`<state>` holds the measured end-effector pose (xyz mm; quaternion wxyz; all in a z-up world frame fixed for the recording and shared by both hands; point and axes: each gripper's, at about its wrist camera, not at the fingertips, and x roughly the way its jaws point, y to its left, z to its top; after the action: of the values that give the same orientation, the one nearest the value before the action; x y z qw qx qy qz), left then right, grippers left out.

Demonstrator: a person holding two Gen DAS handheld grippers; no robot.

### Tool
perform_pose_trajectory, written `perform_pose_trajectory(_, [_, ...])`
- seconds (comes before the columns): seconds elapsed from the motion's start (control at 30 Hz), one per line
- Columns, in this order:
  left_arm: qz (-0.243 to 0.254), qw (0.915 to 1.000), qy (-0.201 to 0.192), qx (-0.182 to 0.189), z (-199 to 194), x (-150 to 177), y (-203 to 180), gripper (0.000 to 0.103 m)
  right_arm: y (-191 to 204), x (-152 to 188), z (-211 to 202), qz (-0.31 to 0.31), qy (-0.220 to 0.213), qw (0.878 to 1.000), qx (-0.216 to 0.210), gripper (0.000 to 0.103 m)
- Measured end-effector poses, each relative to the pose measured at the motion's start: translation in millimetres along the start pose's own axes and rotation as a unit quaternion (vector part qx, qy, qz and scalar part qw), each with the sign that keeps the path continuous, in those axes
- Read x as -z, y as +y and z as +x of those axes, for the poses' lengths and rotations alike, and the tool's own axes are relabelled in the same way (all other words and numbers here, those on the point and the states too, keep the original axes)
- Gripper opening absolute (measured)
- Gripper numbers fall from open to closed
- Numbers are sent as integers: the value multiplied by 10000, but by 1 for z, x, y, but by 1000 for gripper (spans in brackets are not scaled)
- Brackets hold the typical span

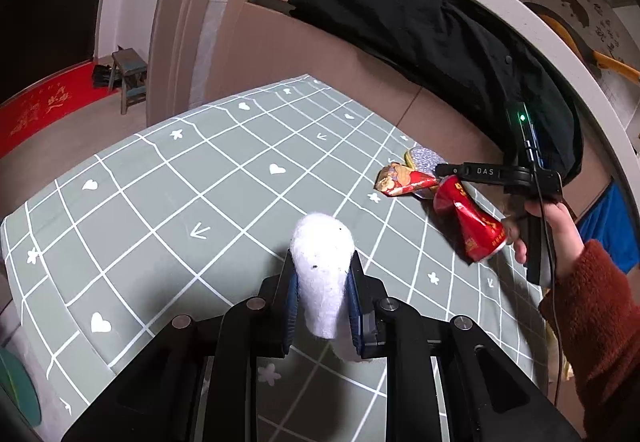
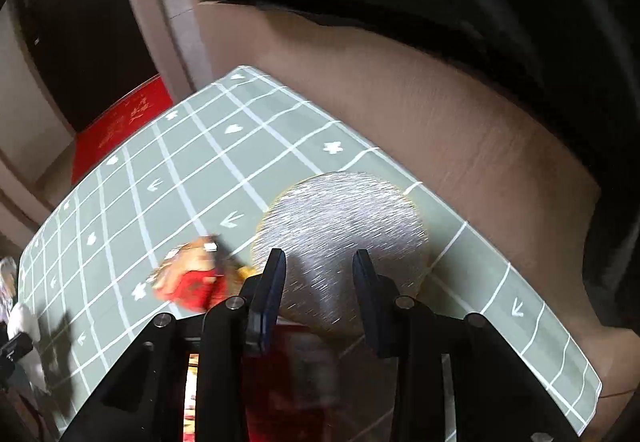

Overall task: Collect trash
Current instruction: 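Grasp the white tissue with the left gripper while the right gripper grasps the red snack wrapper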

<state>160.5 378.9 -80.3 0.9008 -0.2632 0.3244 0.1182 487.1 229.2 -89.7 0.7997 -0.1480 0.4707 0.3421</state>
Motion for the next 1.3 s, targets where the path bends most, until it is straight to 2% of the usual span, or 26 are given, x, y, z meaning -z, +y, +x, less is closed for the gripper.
perform_pose_trajectory(0.03, [-12, 10000, 23, -4, 2, 0, 0, 22, -3, -1, 6, 24, 161, 9998, -134, 33])
perform_pose_trajectory(0.3, [-77, 9999, 114, 58, 7, 1, -10, 22, 0, 18, 0, -79, 265, 9986, -455, 34])
perform_pose_trajectory(0.43, [-22, 9999, 120, 83, 4, 5, -19, 22, 0, 43, -14, 80, 270, 9968, -748, 34])
perform_pose_trajectory(0.6, [-2, 9997, 172, 177, 0, 12, -29, 22, 15, 84, -39, -55, 355, 9953, -901, 34])
perform_pose_trajectory(0.7, [58, 9996, 202, 189, -3, 17, -35, 22, 25, 104, -56, -271, 432, 9944, -922, 34])
perform_pose_trajectory(0.77, [64, 9996, 217, 188, -5, 19, -37, 22, 32, 111, -67, -392, 292, 9958, -773, 34])
perform_pose_trajectory(0.9, [68, 9997, 173, 136, -12, 21, -37, 22, 60, 109, -92, -911, -331, 9944, -413, 41])
perform_pose_trajectory(1.0, [24, 9999, 102, 80, -17, 21, -33, 22, 80, 98, -98, -1154, -499, 9904, -580, 42])
perform_pose_trajectory(1.1, [2, 10000, 28, 15, -23, 19, -29, 22, 99, 87, -87, -1404, -363, 9873, -655, 42])
perform_pose_trajectory(1.3, [182, 9997, -108, -144, -28, 15, -24, 22, 131, 67, -46, -2027, 145, 9789, -213, 42])
